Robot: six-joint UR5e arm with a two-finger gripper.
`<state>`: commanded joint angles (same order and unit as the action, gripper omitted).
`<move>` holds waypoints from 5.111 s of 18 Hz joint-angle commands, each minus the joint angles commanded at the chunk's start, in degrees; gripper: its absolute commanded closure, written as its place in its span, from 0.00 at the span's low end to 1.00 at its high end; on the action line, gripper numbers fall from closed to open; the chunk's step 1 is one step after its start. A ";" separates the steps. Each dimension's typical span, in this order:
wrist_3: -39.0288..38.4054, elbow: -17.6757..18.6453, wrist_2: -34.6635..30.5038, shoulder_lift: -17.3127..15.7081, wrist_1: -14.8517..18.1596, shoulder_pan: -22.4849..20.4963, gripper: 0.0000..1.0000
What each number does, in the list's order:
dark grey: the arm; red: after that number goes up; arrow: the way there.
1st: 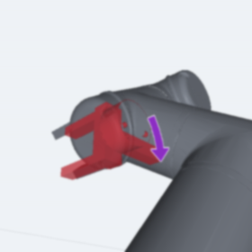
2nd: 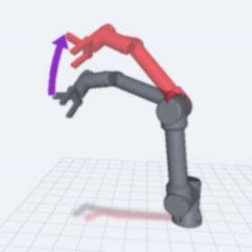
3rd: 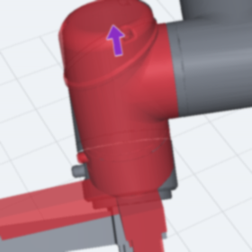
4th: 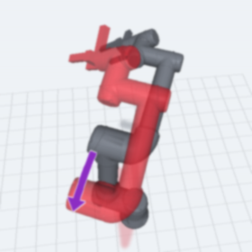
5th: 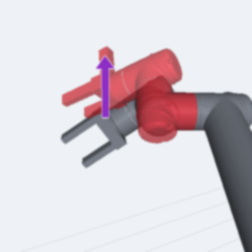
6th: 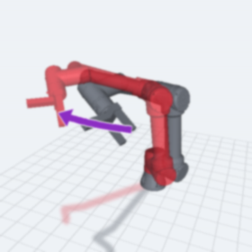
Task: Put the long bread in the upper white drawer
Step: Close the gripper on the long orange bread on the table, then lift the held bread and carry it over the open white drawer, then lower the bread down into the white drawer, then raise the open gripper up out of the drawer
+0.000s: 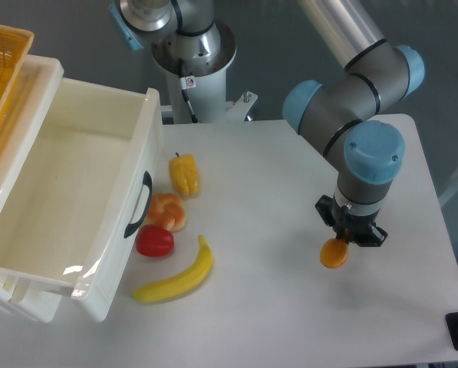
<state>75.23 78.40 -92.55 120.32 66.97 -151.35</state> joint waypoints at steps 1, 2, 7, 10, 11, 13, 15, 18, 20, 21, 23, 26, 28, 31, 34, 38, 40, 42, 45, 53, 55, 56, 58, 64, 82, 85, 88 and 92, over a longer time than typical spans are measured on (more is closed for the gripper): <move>0.00 0.00 0.09 0.09 0.00 0.00 1.00; 0.00 0.00 0.09 0.09 0.00 0.00 1.00; -0.26 -0.26 1.49 -0.09 -0.09 0.00 1.00; -0.61 -0.26 2.37 -0.96 0.00 0.00 1.00; -0.62 -0.09 2.98 -1.66 0.09 0.00 1.00; -0.97 0.09 5.09 -3.50 1.66 0.17 1.00; -3.15 0.09 6.76 -6.22 4.73 0.35 1.00; -4.91 0.09 10.80 -10.97 11.14 1.49 1.00; -9.55 0.09 13.17 -13.52 13.26 2.80 1.00; -12.02 0.09 13.88 -14.93 13.53 3.94 1.00; -16.85 0.17 14.15 -17.22 13.54 6.23 1.00; -23.62 0.35 14.94 -19.59 13.45 10.18 1.00; -29.50 0.26 19.22 -21.08 12.92 10.81 1.00; -33.83 0.18 24.51 -24.42 12.74 10.81 1.00; -36.55 0.09 27.15 -26.98 12.66 10.81 1.00; -41.30 -0.09 29.79 -30.40 9.68 10.81 1.00; -43.93 -0.09 30.23 -31.28 8.09 10.90 1.00; -48.14 0.00 30.76 -32.16 7.73 10.99 1.00; -51.59 0.87 30.59 -32.17 7.65 12.82 1.00; -51.94 3.86 30.06 -31.55 7.56 16.34 0.98; -52.03 4.92 28.14 -31.11 7.56 18.18 0.97; -52.03 5.10 27.08 -30.50 7.56 19.32 0.97; -52.29 5.10 25.85 -29.45 7.65 20.74 0.97; -53.44 5.54 24.43 -26.90 7.47 23.55 0.93; -51.42 7.73 17.67 -24.43 7.38 28.39 0.01; -51.33 7.47 17.67 -24.34 7.30 28.30 0.00; -49.23 6.59 17.67 -23.91 7.29 27.34 0.00; -45.71 5.89 17.84 -23.91 7.47 20.58 0.00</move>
<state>29.53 84.29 -74.71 96.42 74.45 -130.77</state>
